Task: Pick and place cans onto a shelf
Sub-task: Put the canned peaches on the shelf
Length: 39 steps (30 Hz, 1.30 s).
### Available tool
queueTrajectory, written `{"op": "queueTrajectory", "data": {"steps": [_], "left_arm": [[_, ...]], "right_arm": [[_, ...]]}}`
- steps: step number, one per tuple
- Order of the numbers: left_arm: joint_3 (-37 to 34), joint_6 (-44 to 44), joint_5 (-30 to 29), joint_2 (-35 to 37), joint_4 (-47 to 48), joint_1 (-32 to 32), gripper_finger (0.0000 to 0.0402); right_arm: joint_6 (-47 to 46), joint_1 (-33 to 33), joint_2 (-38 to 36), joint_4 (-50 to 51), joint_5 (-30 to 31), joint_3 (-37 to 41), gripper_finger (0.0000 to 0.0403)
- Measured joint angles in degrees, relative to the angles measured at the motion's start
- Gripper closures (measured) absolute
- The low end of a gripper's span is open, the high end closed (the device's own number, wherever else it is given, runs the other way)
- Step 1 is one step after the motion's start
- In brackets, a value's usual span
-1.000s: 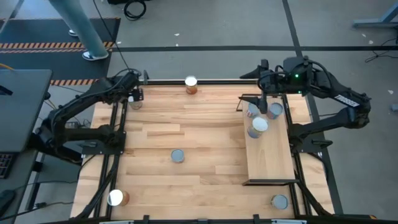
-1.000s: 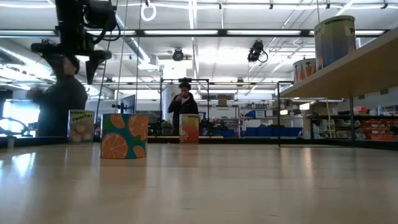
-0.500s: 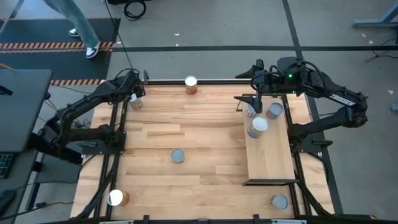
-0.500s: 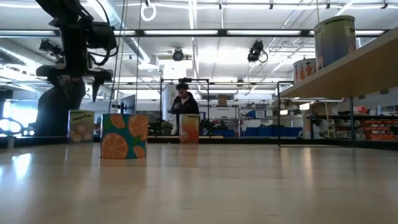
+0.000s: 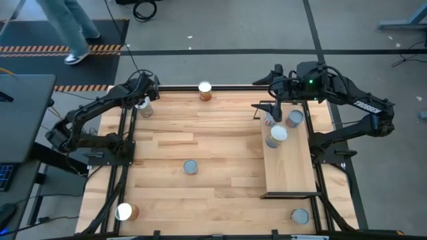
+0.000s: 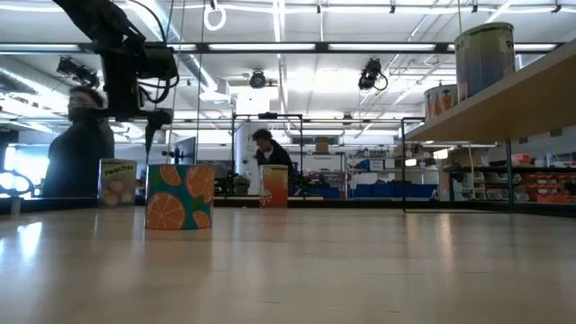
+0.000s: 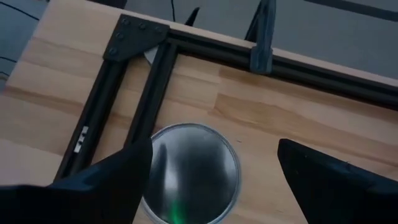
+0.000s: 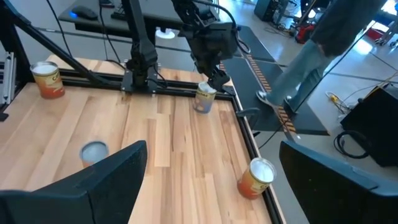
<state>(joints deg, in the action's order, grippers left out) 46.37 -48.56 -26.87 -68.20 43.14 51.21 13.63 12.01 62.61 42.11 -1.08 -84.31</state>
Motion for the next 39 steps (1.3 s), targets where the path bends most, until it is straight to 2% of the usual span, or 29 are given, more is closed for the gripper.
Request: {"op": "queueTrajectory", "data": {"steps": [5,11,15,23,29,34,39], "left_arm": [[0.00,0.35,-1.54,0.35,-0.02,-0.05,0.0061],[0.00,-1.39,-1.41,1.09,-0.38,0.38,0.0055],[0.02,1.52,-0.53,2.36,-2.19,0.39,0.0056],[0.04,3.37,-0.25,4.88,-0.19,0.44,0.0108],[0.07,2.55,1.48,5.31,0.27,0.98,0.0080],[0.07,0.83,3.58,5.25,0.68,5.87,0.0055],[0.07,1.47,1.53,5.25,3.44,6.87,0.0052]], "right_arm": [[0.00,0.32,0.02,0.28,0.03,0.00,0.0029],[-0.52,1.00,0.02,0.29,0.09,0.00,0.0029],[-0.60,1.47,0.02,0.29,0.14,0.00,0.0029],[-3.22,2.38,0.02,0.37,0.17,0.00,0.0029],[-3.70,2.38,0.02,0.43,0.18,0.00,0.0029],[-4.07,2.32,0.02,1.35,0.04,0.00,0.0029],[-4.07,2.25,0.02,1.94,0.00,0.02,0.0029]]}}
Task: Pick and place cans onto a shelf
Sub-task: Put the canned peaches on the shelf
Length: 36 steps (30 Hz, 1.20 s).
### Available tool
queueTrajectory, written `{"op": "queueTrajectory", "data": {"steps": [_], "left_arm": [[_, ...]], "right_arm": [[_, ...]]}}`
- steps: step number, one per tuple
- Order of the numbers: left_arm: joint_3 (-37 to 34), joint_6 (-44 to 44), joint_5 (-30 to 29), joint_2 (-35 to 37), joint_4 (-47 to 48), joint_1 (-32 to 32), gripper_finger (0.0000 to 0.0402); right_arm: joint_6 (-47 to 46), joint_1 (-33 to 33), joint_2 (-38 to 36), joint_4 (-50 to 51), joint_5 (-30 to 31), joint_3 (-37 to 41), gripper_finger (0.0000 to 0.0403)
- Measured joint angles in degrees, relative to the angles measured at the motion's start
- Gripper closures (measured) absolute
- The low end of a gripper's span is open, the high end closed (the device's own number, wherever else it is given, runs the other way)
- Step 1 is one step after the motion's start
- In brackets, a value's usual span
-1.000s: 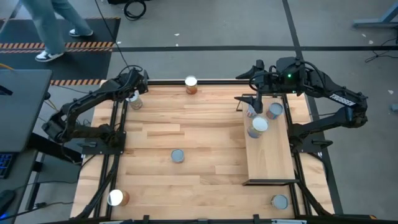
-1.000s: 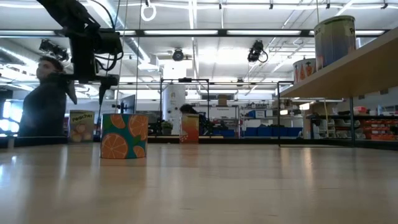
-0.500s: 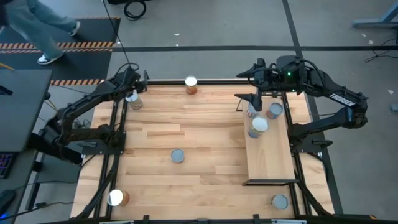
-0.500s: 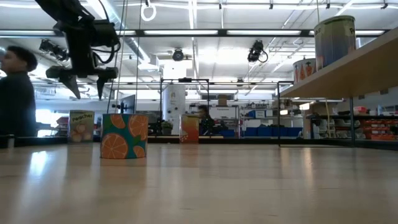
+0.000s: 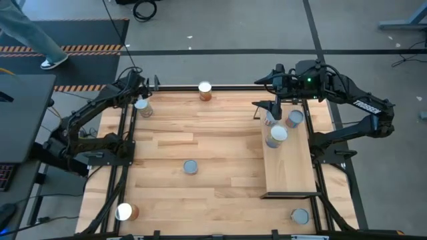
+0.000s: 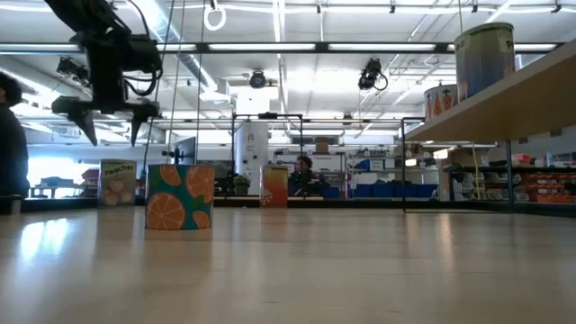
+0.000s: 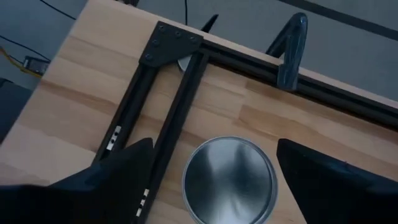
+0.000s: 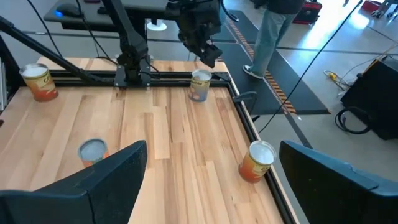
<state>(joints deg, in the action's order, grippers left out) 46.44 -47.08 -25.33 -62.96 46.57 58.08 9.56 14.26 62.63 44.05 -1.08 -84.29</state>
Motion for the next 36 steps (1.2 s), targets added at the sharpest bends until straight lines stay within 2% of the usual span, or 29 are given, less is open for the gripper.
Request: {"op": "queueTrajectory", "data": {"steps": [7,14,19,25,30,36], "left_arm": [[-0.41,-0.80,-1.40,-1.37,-0.20,-0.11,0.0051],[-8.58,-3.49,1.08,-2.05,-10.86,-0.26,0.0051],[-10.97,-3.22,1.15,-1.86,-15.27,-1.48,0.0051],[-10.86,-2.15,2.46,-2.03,-16.59,-4.38,0.0051],[-9.35,1.40,1.74,-1.88,-13.78,-5.37,0.0051],[-9.25,5.56,2.84,-1.88,-14.78,-6.59,0.0051]], "right_arm": [[0.72,-0.31,0.00,-0.02,-0.02,0.00,0.0029],[0.85,-0.31,0.00,-0.13,-0.02,0.00,0.0029],[0.85,-0.31,0.00,-0.20,-0.02,0.00,0.0029],[0.72,-0.31,0.00,-0.29,-0.02,0.00,0.0029],[0.70,-0.20,0.00,-0.31,-0.02,0.00,0.0029],[0.70,-0.20,0.00,-0.29,-0.02,0.00,0.0029]]}}
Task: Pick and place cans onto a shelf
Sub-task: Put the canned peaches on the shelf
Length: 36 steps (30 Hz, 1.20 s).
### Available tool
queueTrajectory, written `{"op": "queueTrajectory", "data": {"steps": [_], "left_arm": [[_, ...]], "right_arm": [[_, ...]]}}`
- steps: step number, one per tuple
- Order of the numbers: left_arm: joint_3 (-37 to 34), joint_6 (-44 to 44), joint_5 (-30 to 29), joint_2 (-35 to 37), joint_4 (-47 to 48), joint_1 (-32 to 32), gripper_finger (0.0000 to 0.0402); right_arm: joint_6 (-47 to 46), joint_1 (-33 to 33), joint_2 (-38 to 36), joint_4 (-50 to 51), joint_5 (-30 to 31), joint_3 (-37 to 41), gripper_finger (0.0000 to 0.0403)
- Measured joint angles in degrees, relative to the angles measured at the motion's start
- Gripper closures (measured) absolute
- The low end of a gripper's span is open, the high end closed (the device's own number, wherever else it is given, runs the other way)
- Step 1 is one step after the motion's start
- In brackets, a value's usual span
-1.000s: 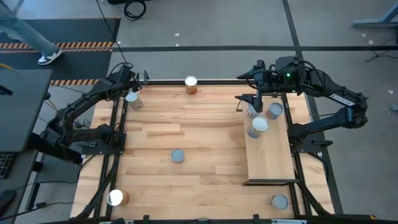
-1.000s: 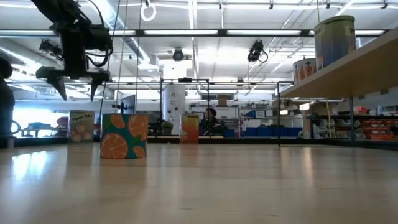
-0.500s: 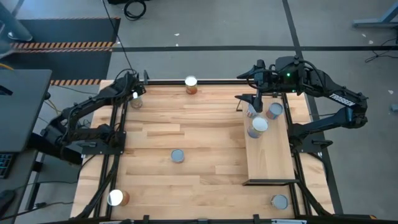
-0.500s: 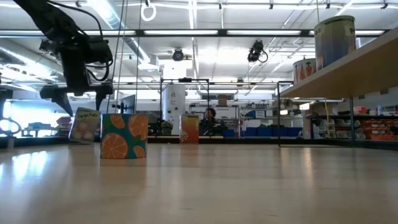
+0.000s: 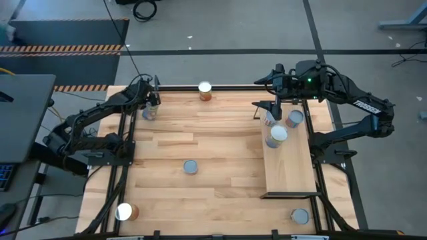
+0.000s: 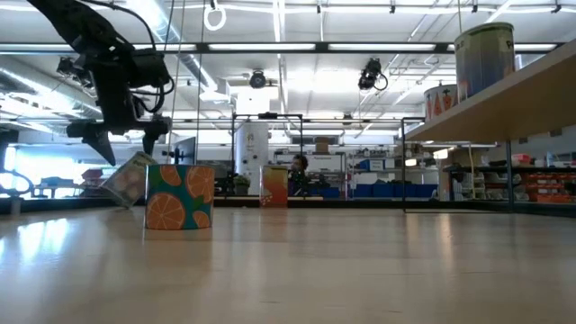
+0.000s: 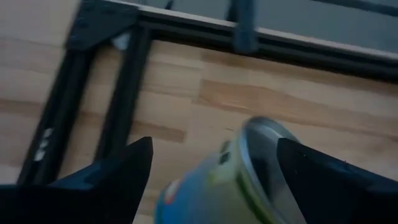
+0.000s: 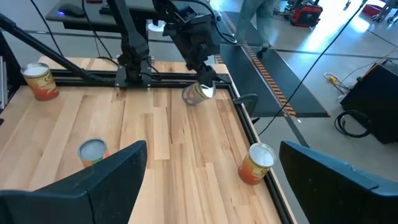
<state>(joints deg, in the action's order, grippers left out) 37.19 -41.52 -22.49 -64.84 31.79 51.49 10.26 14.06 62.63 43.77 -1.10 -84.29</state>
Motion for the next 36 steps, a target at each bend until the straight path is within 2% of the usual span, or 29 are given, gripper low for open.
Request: {"op": "queueTrajectory", "data": {"steps": [10,13,18,20,25,27,31,36], "left_arm": [[0.00,22.35,10.24,0.00,-0.84,-2.97,0.0051],[0.00,31.43,16.44,0.00,-0.42,-3.75,0.0051],[0.02,48.90,23.11,0.00,0.07,-5.58,0.0051],[1.25,55.25,25.15,-0.07,3.89,-6.63,0.0051],[8.76,65.25,25.27,-2.03,18.47,-9.40,0.0051],[10.37,70.44,24.20,-2.80,21.50,-10.02,0.0051],[10.47,77.58,17.87,-6.24,22.26,-10.94,0.0051],[10.47,85.45,16.82,-11.06,20.88,-12.03,0.0051]], "right_arm": [[-0.39,0.00,0.00,0.04,0.00,0.00,0.0029],[-1.52,0.00,0.00,0.04,0.00,0.00,0.0029],[-1.86,0.00,0.05,0.07,0.00,0.00,0.0029],[-3.09,0.00,0.11,0.09,0.00,0.00,0.0029],[-6.17,0.00,0.12,0.11,0.01,0.00,0.0029],[-6.25,-0.03,0.13,0.11,0.23,0.00,0.0029],[-6.18,-0.26,0.45,0.07,1.57,0.07,0.0029],[-7.02,-0.34,1.38,-0.04,1.55,0.07,0.0029]]}}
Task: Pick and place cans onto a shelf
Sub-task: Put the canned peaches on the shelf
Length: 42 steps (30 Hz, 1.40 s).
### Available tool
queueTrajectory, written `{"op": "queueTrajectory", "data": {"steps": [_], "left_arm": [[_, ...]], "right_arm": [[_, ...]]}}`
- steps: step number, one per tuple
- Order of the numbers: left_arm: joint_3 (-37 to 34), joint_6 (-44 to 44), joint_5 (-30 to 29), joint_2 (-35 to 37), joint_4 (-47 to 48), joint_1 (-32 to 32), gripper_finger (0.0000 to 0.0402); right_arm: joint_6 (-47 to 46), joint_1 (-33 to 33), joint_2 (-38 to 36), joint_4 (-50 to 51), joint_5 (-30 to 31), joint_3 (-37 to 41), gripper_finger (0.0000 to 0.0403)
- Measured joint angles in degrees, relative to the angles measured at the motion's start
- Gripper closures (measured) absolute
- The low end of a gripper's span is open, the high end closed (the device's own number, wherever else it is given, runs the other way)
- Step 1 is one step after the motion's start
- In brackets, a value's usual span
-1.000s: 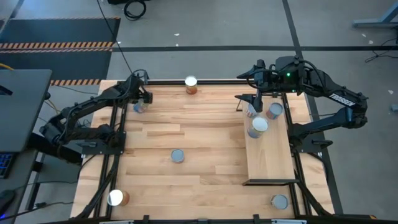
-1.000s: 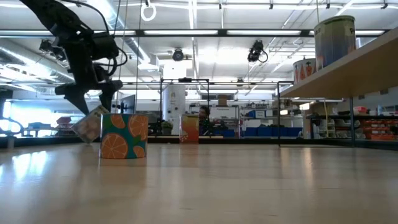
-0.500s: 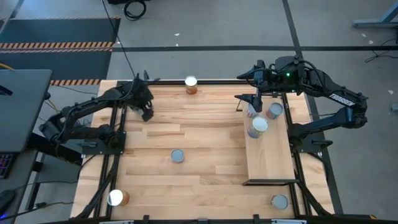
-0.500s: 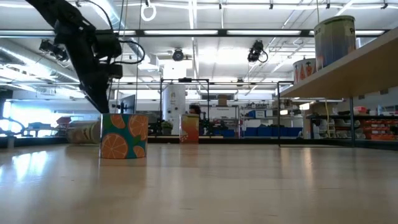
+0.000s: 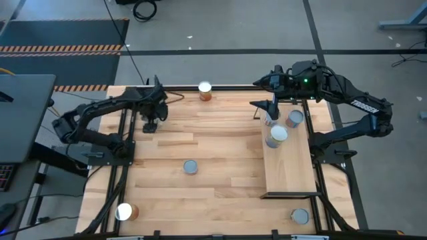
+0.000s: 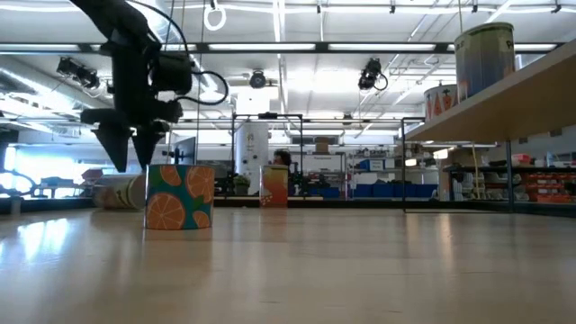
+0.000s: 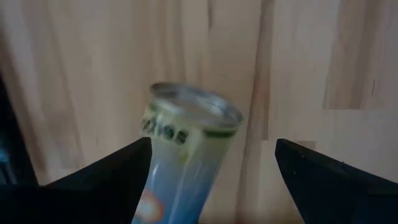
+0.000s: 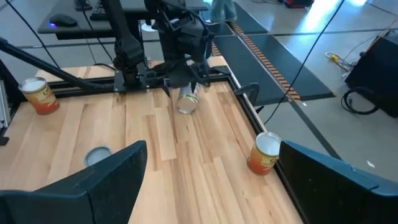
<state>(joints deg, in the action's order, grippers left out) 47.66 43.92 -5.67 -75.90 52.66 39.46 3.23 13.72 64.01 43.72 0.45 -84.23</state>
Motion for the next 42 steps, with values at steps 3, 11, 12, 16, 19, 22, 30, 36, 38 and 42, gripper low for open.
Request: {"op": "queueTrajectory", "data": {"steps": [3,11,12,16,19,22,30,36,38,42], "left_arm": [[0.00,4.41,-0.68,-3.11,-0.93,-0.49,0.0051],[-0.07,6.22,-4.95,-12.10,-4.27,-1.55,0.0053],[-0.07,6.38,-6.09,-12.91,-4.04,-1.79,0.0054],[0.15,7.32,-13.68,-13.67,-3.30,-4.07,0.0056],[1.90,6.58,-14.24,-12.84,-1.22,-6.33,0.0056],[4.52,6.38,-14.08,-12.08,2.15,-8.85,0.0056],[7.96,8.04,-17.78,-12.05,15.05,-10.69,0.0056],[6.11,15.70,-19.96,-12.19,14.94,-10.55,0.0056],[5.02,19.86,-20.14,-12.19,14.83,-10.37,0.0056],[1.77,28.87,-23.07,-12.19,11.97,-9.43,0.0056]], "right_arm": [[-0.49,-0.49,0.66,0.00,0.00,0.00,0.0029],[-0.48,-2.91,2.20,-0.22,-0.02,0.00,0.0029],[-0.48,-3.18,2.33,-0.22,-0.02,0.00,0.0029],[-0.23,-3.90,2.48,-0.24,-0.02,0.00,0.0029],[-0.07,-3.88,2.48,-0.24,-0.04,0.00,0.0029],[1.30,-3.85,2.48,-0.24,-0.03,0.00,0.0029],[8.00,-3.85,2.48,0.76,-0.66,0.00,0.0029],[11.45,-3.85,2.46,3.92,-0.94,0.00,0.0029],[11.51,-3.85,2.46,4.53,-0.94,0.00,0.0029],[11.17,-3.85,2.46,5.23,-0.94,0.00,0.0029]]}}
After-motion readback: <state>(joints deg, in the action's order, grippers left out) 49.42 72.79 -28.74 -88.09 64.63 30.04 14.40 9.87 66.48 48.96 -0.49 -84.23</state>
